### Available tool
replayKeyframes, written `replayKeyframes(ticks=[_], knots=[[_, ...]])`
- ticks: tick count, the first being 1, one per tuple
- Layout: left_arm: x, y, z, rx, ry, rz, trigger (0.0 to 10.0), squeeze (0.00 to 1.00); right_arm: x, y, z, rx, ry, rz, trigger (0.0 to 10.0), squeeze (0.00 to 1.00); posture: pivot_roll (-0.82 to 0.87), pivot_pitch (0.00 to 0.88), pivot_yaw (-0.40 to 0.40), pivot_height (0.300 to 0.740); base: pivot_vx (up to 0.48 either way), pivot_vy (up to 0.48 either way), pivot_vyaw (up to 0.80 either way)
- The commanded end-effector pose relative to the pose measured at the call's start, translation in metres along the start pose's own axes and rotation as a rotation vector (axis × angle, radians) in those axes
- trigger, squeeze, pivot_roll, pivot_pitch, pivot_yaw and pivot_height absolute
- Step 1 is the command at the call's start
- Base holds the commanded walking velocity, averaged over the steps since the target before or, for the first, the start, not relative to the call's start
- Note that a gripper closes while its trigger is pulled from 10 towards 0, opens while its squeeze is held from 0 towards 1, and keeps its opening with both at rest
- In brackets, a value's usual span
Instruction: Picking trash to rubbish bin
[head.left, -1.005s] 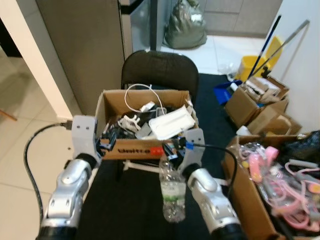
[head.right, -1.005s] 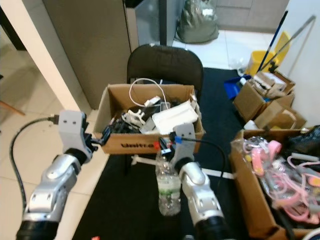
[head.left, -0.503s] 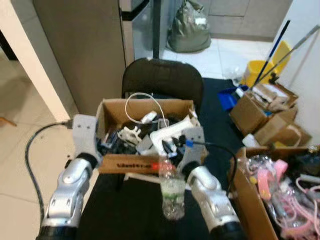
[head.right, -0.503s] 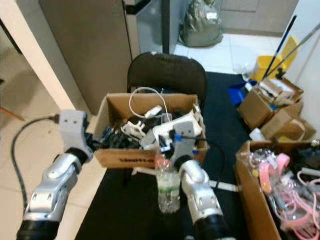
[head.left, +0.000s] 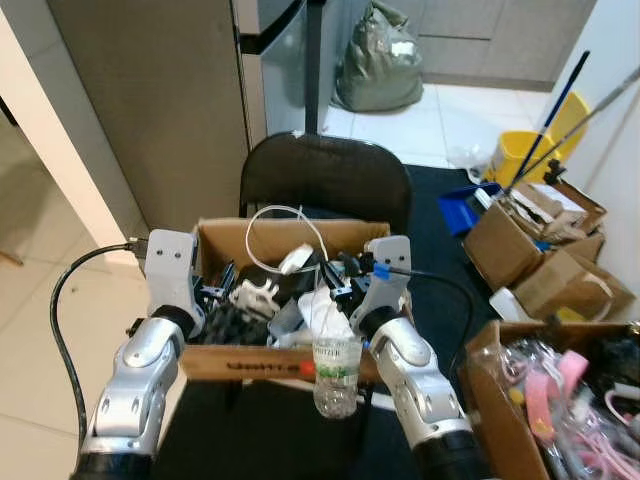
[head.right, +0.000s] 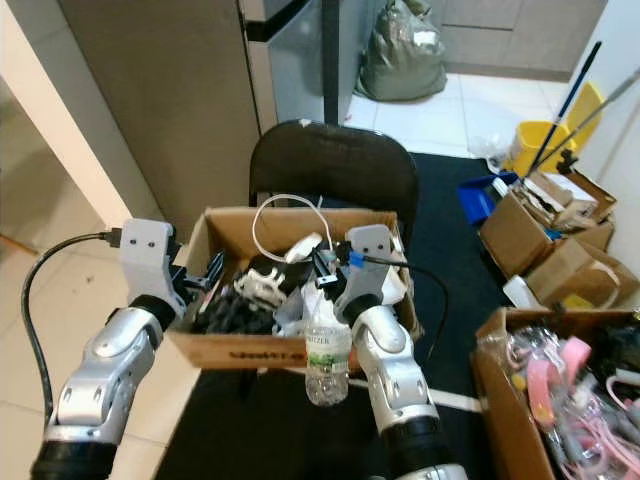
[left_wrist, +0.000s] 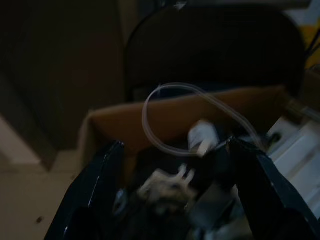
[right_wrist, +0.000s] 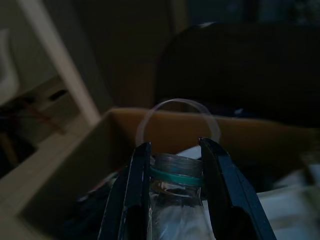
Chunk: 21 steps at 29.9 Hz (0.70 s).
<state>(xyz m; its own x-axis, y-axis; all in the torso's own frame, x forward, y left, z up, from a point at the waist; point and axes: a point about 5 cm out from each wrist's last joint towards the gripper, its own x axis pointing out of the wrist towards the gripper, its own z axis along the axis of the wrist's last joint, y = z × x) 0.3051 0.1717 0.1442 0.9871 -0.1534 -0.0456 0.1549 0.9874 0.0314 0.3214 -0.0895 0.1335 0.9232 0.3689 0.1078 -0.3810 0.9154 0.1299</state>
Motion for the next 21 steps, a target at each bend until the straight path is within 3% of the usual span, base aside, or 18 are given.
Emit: replayKeyframes(ticks=[1,11,15,17,19,21], knots=[[-0.003,0.004,-0.004,0.01,0.016,0.004,10.0,0.09,0.0,0.005,0.002,0.008,-0.018,0.014,10.0,0.0,0.03,0.089,0.038,0.74,0.349,0.0,0.0],[-0.002,0.004,-0.004,0.011,0.016,0.002,10.0,0.09,0.002,0.008,0.003,0.022,-0.027,0.017,10.0,0.0,0.03,0.085,0.041,0.74,0.352,0.0,0.0],[-0.002,0.003,0.001,0.042,-0.01,-0.016,10.0,0.03,0.002,0.009,0.003,0.024,-0.025,0.019,10.0,0.0,0.03,0.087,0.04,0.74,0.08,0.0,0.0],[-0.002,-0.001,0.006,0.142,-0.005,-0.096,10.0,0.02,0.003,0.01,0.002,0.033,-0.02,0.023,10.0,0.0,0.04,0.088,0.037,0.74,0.0,0.0,0.0],[-0.003,-0.002,0.008,0.164,-0.004,-0.126,10.0,0.02,0.004,0.01,0.001,0.034,-0.018,0.025,10.0,0.0,0.04,0.088,0.037,0.74,0.0,0.0,0.0],[-0.005,-0.005,0.017,0.165,-0.009,-0.236,10.0,0.02,0.007,0.013,0.0,0.034,-0.01,0.033,10.0,0.0,0.05,0.09,0.036,0.74,0.0,0.0,0.0]])
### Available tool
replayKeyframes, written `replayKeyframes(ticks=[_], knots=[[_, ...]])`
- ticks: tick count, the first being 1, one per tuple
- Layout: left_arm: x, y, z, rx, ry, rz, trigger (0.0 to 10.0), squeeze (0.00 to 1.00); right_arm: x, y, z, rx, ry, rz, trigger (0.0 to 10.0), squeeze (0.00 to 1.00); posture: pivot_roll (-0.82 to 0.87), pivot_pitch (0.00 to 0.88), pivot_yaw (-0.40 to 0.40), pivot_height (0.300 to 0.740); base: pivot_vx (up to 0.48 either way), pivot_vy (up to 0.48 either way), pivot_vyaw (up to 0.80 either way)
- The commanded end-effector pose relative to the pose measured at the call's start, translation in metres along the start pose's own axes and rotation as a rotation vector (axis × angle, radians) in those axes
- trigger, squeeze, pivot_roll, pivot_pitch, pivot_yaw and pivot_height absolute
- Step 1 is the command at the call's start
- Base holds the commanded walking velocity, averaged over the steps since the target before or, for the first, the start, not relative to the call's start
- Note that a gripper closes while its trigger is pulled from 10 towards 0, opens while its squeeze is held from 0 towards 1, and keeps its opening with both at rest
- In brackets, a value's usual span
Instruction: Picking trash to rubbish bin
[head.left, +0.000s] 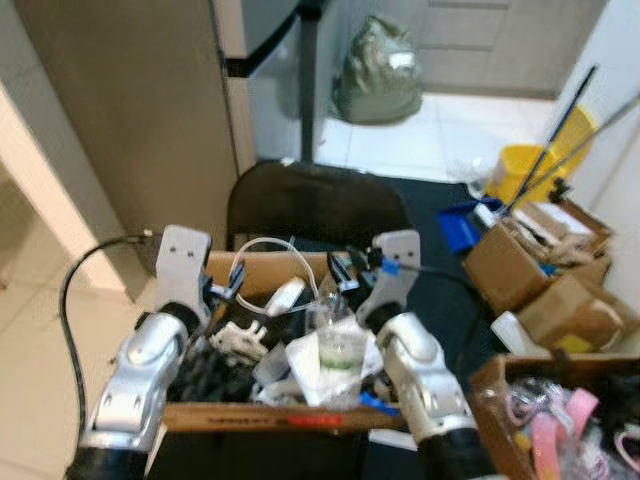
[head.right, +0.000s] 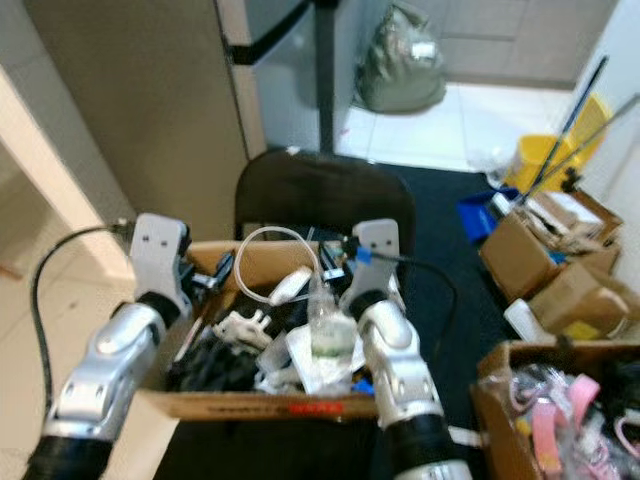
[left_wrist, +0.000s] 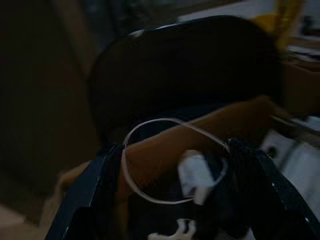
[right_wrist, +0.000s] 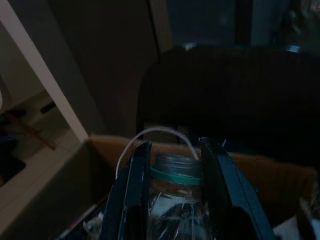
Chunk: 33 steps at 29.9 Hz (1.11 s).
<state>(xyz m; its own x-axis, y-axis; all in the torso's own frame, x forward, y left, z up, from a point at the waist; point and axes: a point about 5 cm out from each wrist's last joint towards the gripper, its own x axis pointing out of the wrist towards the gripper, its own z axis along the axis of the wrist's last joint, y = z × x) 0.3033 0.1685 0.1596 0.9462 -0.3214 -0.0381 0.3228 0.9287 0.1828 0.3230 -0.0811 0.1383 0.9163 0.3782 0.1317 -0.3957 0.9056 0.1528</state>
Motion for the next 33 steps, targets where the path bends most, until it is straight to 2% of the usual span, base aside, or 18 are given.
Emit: replayKeyframes(ticks=[1,2,3,5,8,11,12,14,15,17,20,22,25,26,27,33], knots=[[-0.003,-0.002,0.002,0.004,0.012,-0.066,10.0,0.02,0.002,0.005,-0.004,0.009,0.012,0.018,10.0,0.0,0.05,0.09,0.036,0.74,0.0,0.0,0.0],[-0.003,-0.002,0.002,0.004,0.012,-0.066,10.0,0.02,0.002,0.005,-0.004,0.009,0.012,0.018,10.0,0.0,0.05,0.09,0.036,0.74,0.0,0.0,0.0],[-0.004,-0.003,0.005,0.009,0.02,-0.113,10.0,0.02,0.003,0.005,-0.004,0.007,0.015,0.017,10.0,0.0,0.05,0.09,0.036,0.74,0.0,0.0,0.0],[-0.009,-0.007,0.004,0.063,0.098,-0.259,10.0,0.02,0.009,0.005,-0.006,0.004,0.024,0.004,10.0,0.0,0.05,0.092,0.039,0.74,0.0,0.0,0.0],[-0.013,-0.007,0.004,0.094,0.118,-0.305,10.0,0.01,0.016,0.005,-0.011,0.031,0.057,-0.023,10.0,0.0,0.05,0.094,0.043,0.74,0.0,0.0,0.0],[-0.012,-0.006,0.005,0.085,0.111,-0.286,10.0,0.01,0.022,0.007,-0.016,0.041,0.086,-0.036,10.0,0.0,0.05,0.098,0.042,0.74,0.0,0.0,0.0],[-0.01,-0.006,0.004,0.08,0.112,-0.273,10.0,0.01,0.025,0.012,-0.018,0.043,0.098,-0.031,10.0,0.0,0.05,0.099,0.04,0.74,0.0,0.0,0.0],[-0.01,-0.007,-0.001,0.073,0.142,-0.249,10.0,0.01,0.036,0.032,-0.021,0.067,0.117,0.002,10.0,0.0,0.05,0.107,0.035,0.74,0.0,0.0,0.0],[-0.01,-0.007,-0.001,0.073,0.142,-0.249,10.0,0.01,0.036,0.032,-0.021,0.067,0.117,0.002,10.0,0.0,0.05,0.107,0.035,0.74,0.0,0.0,0.0],[-0.011,-0.008,-0.003,0.068,0.159,-0.241,10.0,0.01,0.041,0.043,-0.021,0.085,0.114,0.017,10.0,0.0,0.05,0.112,0.028,0.74,0.0,0.0,0.0],[-0.011,-0.007,-0.005,0.066,0.168,-0.229,10.0,0.01,0.043,0.047,-0.02,0.103,0.108,0.013,10.0,0.0,0.06,0.115,0.024,0.74,0.0,0.0,0.0],[-0.013,-0.004,-0.007,0.06,0.19,-0.188,10.0,0.01,0.051,0.055,-0.013,0.198,0.068,-0.005,10.0,0.0,0.06,0.125,0.012,0.74,0.0,0.0,0.0],[-0.014,-0.003,-0.008,0.056,0.189,-0.169,10.0,0.02,0.053,0.057,-0.01,0.242,0.052,-0.009,10.0,0.0,0.06,0.125,0.012,0.74,0.0,0.0,0.0],[-0.014,-0.002,-0.008,0.053,0.192,-0.147,10.0,0.01,0.056,0.062,-0.005,0.306,0.036,0.001,10.0,0.0,0.06,0.13,0.008,0.74,0.0,0.0,0.0],[-0.014,-0.002,-0.008,0.051,0.191,-0.142,10.0,0.02,0.058,0.064,-0.004,0.324,0.031,0.01,10.0,0.0,0.06,0.13,0.008,0.74,0.0,0.0,0.0],[-0.013,-0.003,-0.007,0.036,0.185,-0.128,10.0,0.02,0.062,0.082,0.0,0.314,0.018,0.116,10.0,0.0,0.05,0.142,-0.001,0.74,0.0,0.0,0.0]])
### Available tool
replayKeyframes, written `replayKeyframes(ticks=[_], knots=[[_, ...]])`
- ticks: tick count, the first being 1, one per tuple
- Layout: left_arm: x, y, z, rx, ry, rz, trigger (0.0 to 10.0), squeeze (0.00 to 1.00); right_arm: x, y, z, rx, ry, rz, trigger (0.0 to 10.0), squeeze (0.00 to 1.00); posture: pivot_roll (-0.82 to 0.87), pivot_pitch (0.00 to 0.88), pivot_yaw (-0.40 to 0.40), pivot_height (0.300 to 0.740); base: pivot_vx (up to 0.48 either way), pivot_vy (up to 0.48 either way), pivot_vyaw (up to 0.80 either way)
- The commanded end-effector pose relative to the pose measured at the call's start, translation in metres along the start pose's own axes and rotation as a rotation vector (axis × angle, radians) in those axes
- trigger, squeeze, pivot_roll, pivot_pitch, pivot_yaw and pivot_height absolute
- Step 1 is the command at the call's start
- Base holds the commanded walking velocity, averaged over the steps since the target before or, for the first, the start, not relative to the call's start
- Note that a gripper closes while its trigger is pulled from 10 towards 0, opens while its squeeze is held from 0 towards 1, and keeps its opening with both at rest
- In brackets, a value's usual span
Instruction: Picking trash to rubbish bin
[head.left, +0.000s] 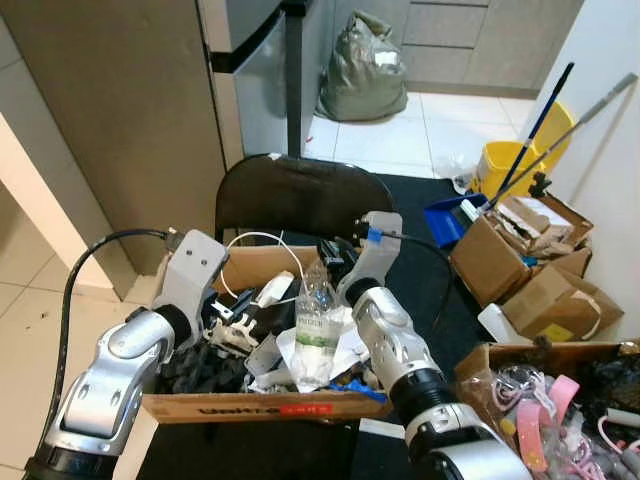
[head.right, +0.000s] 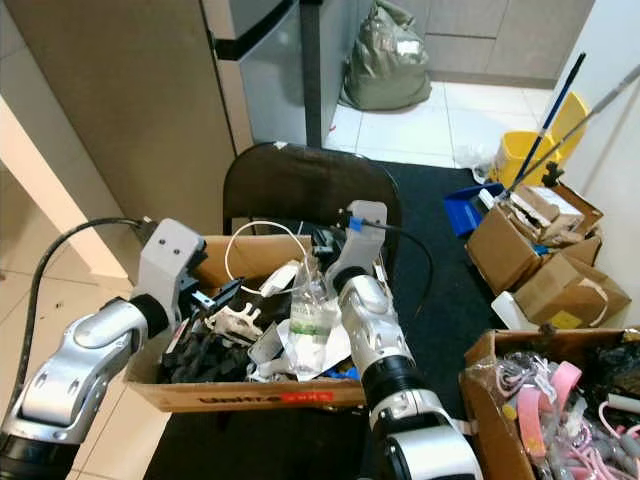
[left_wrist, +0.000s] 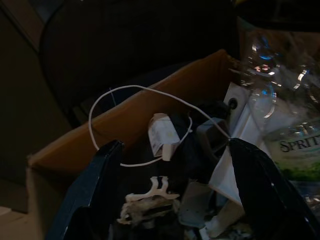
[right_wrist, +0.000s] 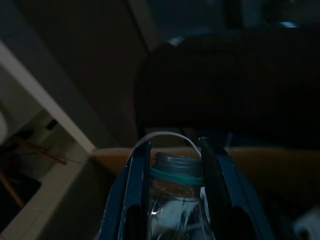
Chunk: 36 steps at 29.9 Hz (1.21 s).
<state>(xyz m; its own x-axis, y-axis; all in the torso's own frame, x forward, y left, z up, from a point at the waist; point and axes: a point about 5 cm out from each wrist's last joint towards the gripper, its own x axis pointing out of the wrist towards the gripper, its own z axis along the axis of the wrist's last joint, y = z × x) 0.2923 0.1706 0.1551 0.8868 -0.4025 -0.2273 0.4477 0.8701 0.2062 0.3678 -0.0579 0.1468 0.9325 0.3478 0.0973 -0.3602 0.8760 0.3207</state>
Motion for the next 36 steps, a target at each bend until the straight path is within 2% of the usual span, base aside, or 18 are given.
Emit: replayKeyframes(ticks=[1,2,3,7,9,10,12,16,22,26,32,34,36], knots=[[-0.001,-0.002,-0.003,-0.01,0.018,0.001,10.0,0.02,0.009,0.08,-0.014,0.126,0.001,0.188,10.0,0.0,0.05,0.142,-0.001,0.74,0.0,0.0,0.0],[-0.001,-0.002,-0.003,-0.01,0.018,0.001,10.0,0.02,0.009,0.08,-0.014,0.126,0.001,0.188,10.0,0.0,0.05,0.142,-0.001,0.74,0.0,0.0,0.0],[-0.001,-0.005,-0.004,-0.017,0.022,-0.014,10.0,0.02,0.009,0.086,-0.014,0.073,-0.009,0.245,10.0,0.0,0.05,0.143,-0.002,0.74,0.0,0.0,0.0],[0.002,-0.007,-0.007,-0.019,0.042,-0.01,10.0,0.02,0.011,0.092,-0.014,0.005,-0.004,0.307,10.0,0.0,0.05,0.149,-0.005,0.74,0.0,0.0,0.0],[0.003,-0.007,-0.008,-0.016,0.047,-0.005,10.0,0.02,0.011,0.093,-0.014,-0.007,-0.001,0.319,10.0,0.0,0.05,0.152,-0.006,0.74,0.0,0.0,0.0],[0.005,-0.006,-0.009,-0.017,0.05,0.007,10.0,0.03,0.013,0.099,-0.013,-0.067,0.007,0.381,10.0,0.0,0.05,0.168,-0.015,0.74,0.0,0.0,0.0],[0.005,-0.007,-0.008,-0.019,0.048,0.012,10.0,0.03,0.014,0.103,-0.013,-0.101,0.016,0.423,10.0,0.0,0.05,0.175,-0.02,0.74,0.0,0.0,0.0],[0.002,-0.009,-0.007,-0.021,0.044,0.014,10.0,0.03,0.016,0.108,-0.01,-0.111,0.014,0.462,10.0,0.0,0.06,0.202,-0.042,0.74,0.0,0.0,0.0],[-0.011,-0.014,-0.008,-0.032,0.047,0.022,10.0,0.03,0.016,0.123,-0.01,-0.146,0.014,0.554,10.0,0.0,0.08,0.247,-0.079,0.74,0.0,0.0,0.0],[-0.016,-0.016,-0.007,-0.032,0.047,0.014,10.0,0.03,0.016,0.126,-0.011,-0.165,0.02,0.572,10.0,0.0,0.08,0.255,-0.084,0.74,0.0,0.0,0.0],[-0.02,-0.021,-0.008,-0.025,0.063,0.006,10.0,0.02,0.02,0.13,-0.006,-0.134,0.016,0.55,10.0,0.0,0.09,0.263,-0.085,0.74,0.0,0.0,0.0],[-0.02,-0.022,-0.008,-0.022,0.07,0.004,10.0,0.03,0.022,0.134,-0.004,-0.046,0.027,0.555,10.0,0.0,0.09,0.264,-0.085,0.74,0.0,0.0,0.0],[-0.02,-0.022,-0.008,-0.02,0.071,0.003,10.0,0.03,0.022,0.135,-0.003,-0.023,0.03,0.559,10.0,0.0,0.09,0.264,-0.085,0.74,0.0,0.0,0.0]])
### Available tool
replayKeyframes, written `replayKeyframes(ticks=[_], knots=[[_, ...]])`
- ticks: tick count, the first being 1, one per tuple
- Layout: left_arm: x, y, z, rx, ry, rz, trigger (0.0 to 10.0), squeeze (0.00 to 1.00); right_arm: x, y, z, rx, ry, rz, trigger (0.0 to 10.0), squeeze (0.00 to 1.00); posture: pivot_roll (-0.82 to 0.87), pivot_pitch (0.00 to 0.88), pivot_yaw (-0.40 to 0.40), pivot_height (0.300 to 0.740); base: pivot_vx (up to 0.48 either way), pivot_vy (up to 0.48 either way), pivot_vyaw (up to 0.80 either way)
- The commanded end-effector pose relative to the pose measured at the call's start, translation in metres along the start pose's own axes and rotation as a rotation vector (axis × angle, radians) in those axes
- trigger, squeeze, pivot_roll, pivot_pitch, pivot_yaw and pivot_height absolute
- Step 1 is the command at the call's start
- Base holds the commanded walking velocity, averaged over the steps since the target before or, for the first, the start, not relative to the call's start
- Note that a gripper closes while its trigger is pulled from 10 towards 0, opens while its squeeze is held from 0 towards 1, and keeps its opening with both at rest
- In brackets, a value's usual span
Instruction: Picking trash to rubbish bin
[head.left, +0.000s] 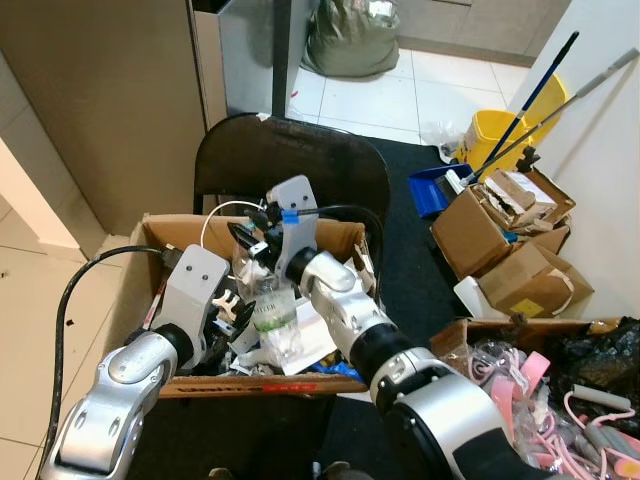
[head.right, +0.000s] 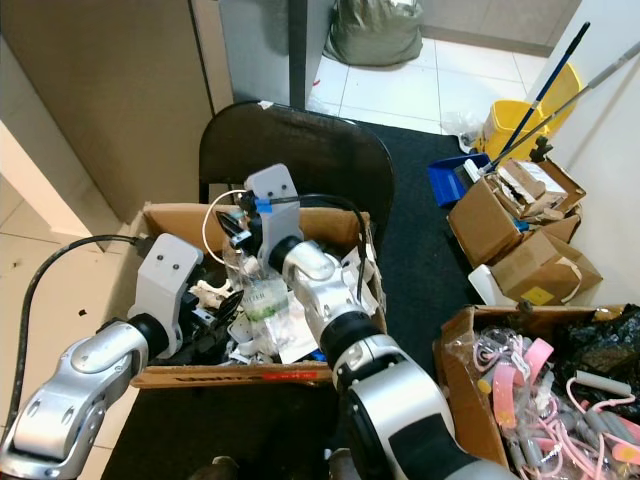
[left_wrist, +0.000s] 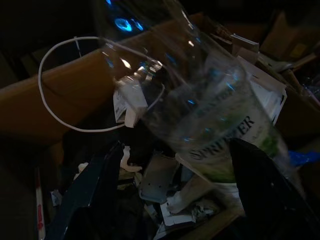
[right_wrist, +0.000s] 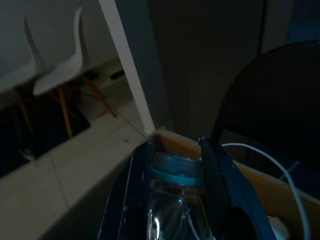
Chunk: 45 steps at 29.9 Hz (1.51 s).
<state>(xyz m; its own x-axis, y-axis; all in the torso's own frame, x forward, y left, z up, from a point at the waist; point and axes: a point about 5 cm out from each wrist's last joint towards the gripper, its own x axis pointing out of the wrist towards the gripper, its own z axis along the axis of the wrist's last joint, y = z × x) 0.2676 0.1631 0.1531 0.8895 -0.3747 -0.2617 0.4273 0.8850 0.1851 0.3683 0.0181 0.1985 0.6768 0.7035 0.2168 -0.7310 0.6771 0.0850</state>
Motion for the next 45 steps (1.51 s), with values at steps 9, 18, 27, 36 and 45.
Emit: replayKeyframes(ticks=[9,18,27,36,45], knots=[[-0.002,0.0,-0.007,0.013,0.056,0.016,10.0,0.02,0.017,0.061,-0.017,0.185,0.009,0.144,10.0,0.0,0.09,0.255,-0.078,0.74,0.0,0.0,0.0],[-0.001,0.0,-0.006,0.015,0.057,0.008,10.0,0.03,0.019,0.066,-0.012,0.258,-0.02,0.219,10.0,1.0,0.09,0.246,-0.075,0.74,0.0,0.0,0.0],[0.004,0.003,-0.002,0.028,0.039,0.024,10.0,0.02,0.023,0.051,0.003,0.324,-0.072,0.162,10.0,0.0,0.1,0.199,-0.062,0.74,0.0,0.0,0.0],[0.016,0.023,0.013,-0.028,-0.072,0.209,10.0,0.01,-0.013,-0.025,-0.003,0.164,-0.011,-0.132,10.0,0.0,0.06,0.155,-0.033,0.74,0.0,0.0,0.0],[0.025,0.029,0.012,-0.055,-0.113,0.295,10.0,0.01,-0.112,-0.101,-0.03,0.113,0.025,-0.569,10.0,0.0,0.02,0.129,0.017,0.74,0.0,0.0,0.0]])
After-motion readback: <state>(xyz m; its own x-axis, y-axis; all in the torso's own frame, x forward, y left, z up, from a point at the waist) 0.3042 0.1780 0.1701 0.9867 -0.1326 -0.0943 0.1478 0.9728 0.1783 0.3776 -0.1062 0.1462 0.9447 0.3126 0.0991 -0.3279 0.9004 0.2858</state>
